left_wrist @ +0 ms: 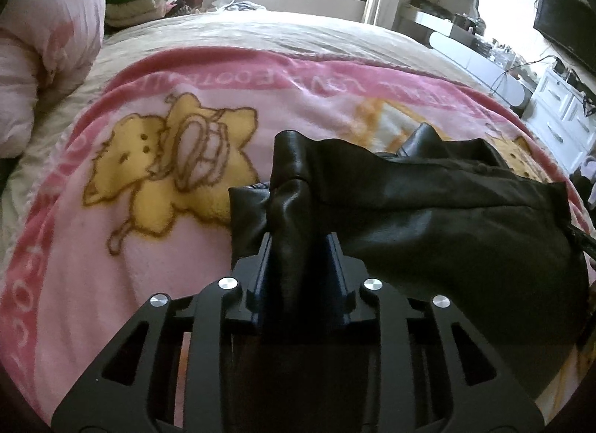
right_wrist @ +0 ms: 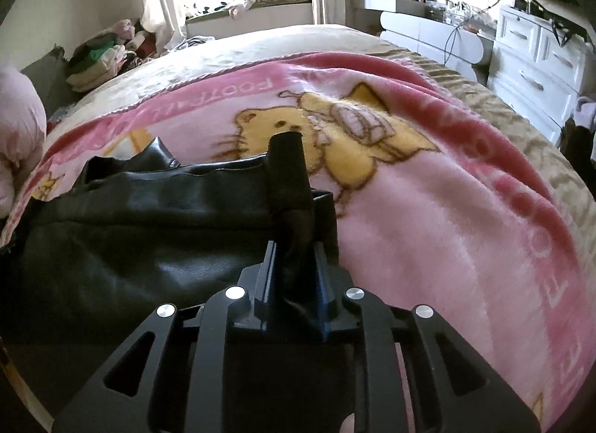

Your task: Fold large clothes

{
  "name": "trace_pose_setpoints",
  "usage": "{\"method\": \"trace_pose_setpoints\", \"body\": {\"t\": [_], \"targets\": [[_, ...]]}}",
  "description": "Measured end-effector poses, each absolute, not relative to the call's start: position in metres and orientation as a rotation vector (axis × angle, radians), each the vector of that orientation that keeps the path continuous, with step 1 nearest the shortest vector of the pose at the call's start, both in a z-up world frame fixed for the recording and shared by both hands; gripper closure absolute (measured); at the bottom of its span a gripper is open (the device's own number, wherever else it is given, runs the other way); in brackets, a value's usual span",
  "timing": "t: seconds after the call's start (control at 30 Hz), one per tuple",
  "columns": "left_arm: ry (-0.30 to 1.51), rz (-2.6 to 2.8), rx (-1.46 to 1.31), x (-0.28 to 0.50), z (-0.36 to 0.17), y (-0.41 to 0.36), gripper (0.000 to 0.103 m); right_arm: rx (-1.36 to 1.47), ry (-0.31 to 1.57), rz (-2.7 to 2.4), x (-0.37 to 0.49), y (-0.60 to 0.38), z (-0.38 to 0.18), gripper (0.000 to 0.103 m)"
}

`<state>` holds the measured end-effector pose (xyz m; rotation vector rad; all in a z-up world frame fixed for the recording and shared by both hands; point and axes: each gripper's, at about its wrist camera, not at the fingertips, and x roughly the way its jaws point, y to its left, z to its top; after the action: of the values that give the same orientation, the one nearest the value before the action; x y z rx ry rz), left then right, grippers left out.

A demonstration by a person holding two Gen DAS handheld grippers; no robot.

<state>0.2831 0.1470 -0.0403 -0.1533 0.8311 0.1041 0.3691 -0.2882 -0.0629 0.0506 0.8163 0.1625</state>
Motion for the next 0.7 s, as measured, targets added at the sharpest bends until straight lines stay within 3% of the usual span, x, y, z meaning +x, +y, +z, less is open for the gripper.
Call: {"method": "trace_pose_setpoints", "body": {"t": [0.1, 0.13, 0.17, 0.3, 0.37, 0.4, 0.47, 0.53, 0.7], "targets": [[0.827, 0.131, -0.139, 0.28, -0.035, 0.149, 0.068, 0.088, 0.844, 0.144, 0.368, -0.291, -0.056, 0.068], [0.827, 0.145, -0.129, 0.279, -0.033, 0.15, 0.06, 0.094, 0.853, 0.126, 0.367, -0.293, -0.054, 0.054], [0.826, 0.162, -0.121, 0.277, -0.031, 0.151, 0.057, 0.104, 0.856, 0.115, 0.365, -0.297, -0.052, 0.049], [0.832, 0.183, -0.131, 0.268, -0.022, 0.156, 0.05, 0.151, 0.862, 0.11, 0.352, -0.307, -0.044, 0.043], [0.82, 0.203, -0.118, 0.263, -0.014, 0.156, 0.041, 0.123, 0.831, 0.115, 0.34, -0.305, -0.033, 0.037], [0.807, 0.216, -0.118, 0.258, -0.007, 0.157, 0.031, 0.111, 0.82, 0.113, 0.336, -0.303, -0.03, 0.035], [0.785, 0.226, -0.127, 0.25, 0.003, 0.157, 0.028, 0.088, 0.784, 0.131, 0.324, -0.299, -0.018, 0.034], [0.757, 0.239, -0.129, 0.241, 0.015, 0.156, 0.016, 0.065, 0.748, 0.15, 0.312, -0.295, -0.006, 0.033], [0.741, 0.194, -0.088, 0.22, 0.031, 0.134, 0.01, 0.018, 0.717, 0.252, 0.292, -0.274, 0.01, 0.032]]}}
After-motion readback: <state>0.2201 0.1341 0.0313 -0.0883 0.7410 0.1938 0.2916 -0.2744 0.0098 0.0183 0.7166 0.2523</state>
